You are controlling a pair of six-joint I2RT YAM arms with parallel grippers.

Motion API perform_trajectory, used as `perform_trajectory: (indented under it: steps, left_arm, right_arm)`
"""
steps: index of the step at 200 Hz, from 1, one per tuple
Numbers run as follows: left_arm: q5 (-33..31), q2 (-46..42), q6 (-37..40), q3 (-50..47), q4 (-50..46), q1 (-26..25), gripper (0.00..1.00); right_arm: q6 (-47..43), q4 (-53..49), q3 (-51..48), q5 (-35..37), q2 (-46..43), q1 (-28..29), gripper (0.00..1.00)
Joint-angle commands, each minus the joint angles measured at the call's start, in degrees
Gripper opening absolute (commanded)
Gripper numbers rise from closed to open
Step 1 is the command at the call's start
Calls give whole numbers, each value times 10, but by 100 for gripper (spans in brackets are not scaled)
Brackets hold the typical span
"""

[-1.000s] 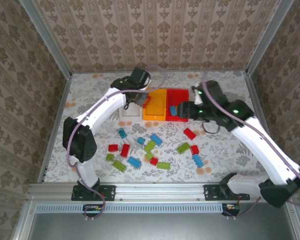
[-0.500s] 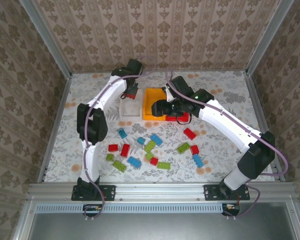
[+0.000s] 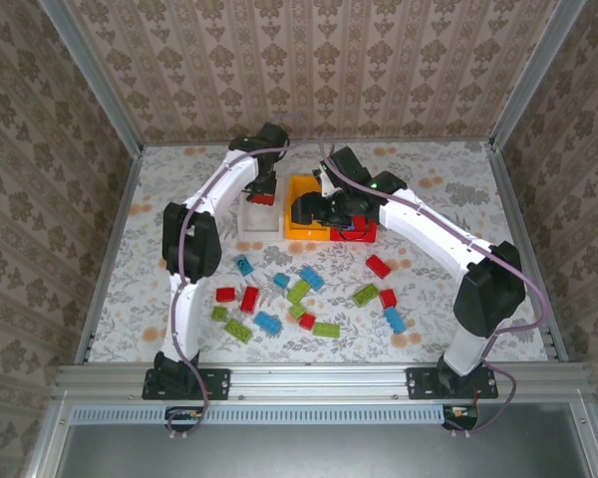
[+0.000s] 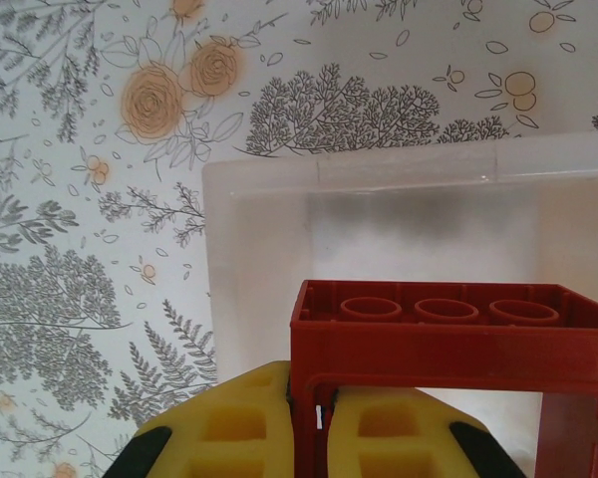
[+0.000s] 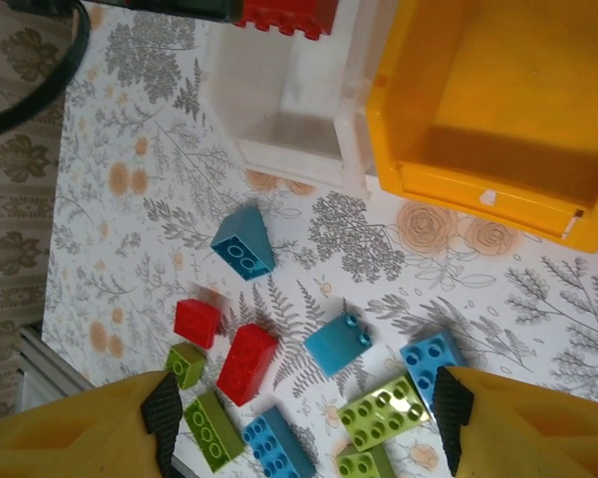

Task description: Sort the legos into containers by color

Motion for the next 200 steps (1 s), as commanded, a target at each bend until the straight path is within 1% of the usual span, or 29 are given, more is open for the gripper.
perform_trajectory:
  steps: [1, 16, 18, 23, 63, 91, 161, 174, 200]
  left_arm:
    - [20, 19, -26, 10, -12, 4, 0]
    - [23, 26, -31, 14, -11, 4, 0]
    - [24, 27, -31, 15, -11, 15, 0]
    - [24, 30, -32, 16, -12, 20, 0]
    - [35, 47, -34, 21, -10, 20, 1]
    - [49, 52, -35, 21, -10, 21, 7]
    - [76, 32, -38, 30, -17, 18, 28]
    - [79, 23, -41, 29, -19, 18, 29]
    - [84, -9, -54, 19, -20, 16, 29]
  right_arm:
    - [12, 46, 22, -15, 10, 1, 71]
    - [14, 63, 15, -7, 11, 2, 71]
    - [14, 64, 16, -6, 12, 2, 71]
    - [15, 64, 17, -5, 13, 1, 71]
    - [17, 56, 12, 1, 9, 2, 71]
    - [12, 47, 5, 6, 3, 2, 71]
    - [-11, 30, -49, 34, -43, 1, 71]
    - [-17, 27, -67, 42, -58, 1, 72]
    - [-20, 3, -116, 77, -100, 0, 71]
